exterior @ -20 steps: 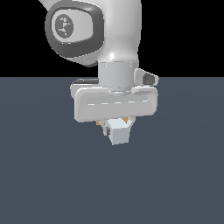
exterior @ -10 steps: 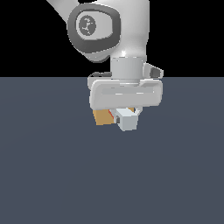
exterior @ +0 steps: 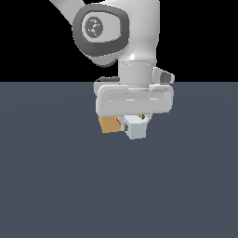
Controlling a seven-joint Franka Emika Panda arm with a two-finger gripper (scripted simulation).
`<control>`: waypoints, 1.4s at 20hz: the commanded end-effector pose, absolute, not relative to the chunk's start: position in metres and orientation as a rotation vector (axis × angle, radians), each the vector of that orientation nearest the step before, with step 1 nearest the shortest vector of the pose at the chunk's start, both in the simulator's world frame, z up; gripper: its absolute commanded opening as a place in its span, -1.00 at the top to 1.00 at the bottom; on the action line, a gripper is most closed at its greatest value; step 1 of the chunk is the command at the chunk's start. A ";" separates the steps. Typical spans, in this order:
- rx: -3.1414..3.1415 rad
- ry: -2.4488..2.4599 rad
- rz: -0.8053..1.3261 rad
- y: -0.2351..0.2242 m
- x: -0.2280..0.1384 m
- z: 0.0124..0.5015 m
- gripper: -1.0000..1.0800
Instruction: Insert the peg into the horizontal hole in a box.
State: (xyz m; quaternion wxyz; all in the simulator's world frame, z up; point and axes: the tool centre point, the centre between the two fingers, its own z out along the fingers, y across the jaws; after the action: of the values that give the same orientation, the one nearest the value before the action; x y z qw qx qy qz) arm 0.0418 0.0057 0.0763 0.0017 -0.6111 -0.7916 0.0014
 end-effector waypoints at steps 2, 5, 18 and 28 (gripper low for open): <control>-1.918 -2.490 -0.003 0.006 0.044 0.080 1.00; -1.916 -2.488 0.000 0.006 0.043 0.079 1.00; -1.917 -2.490 -0.002 0.071 0.025 0.080 1.00; -1.917 -2.490 -0.003 0.096 0.020 0.080 1.00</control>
State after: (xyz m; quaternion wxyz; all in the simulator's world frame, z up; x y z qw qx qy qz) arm 0.0198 0.0849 0.0787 -0.0014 -0.6153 -0.7883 0.0023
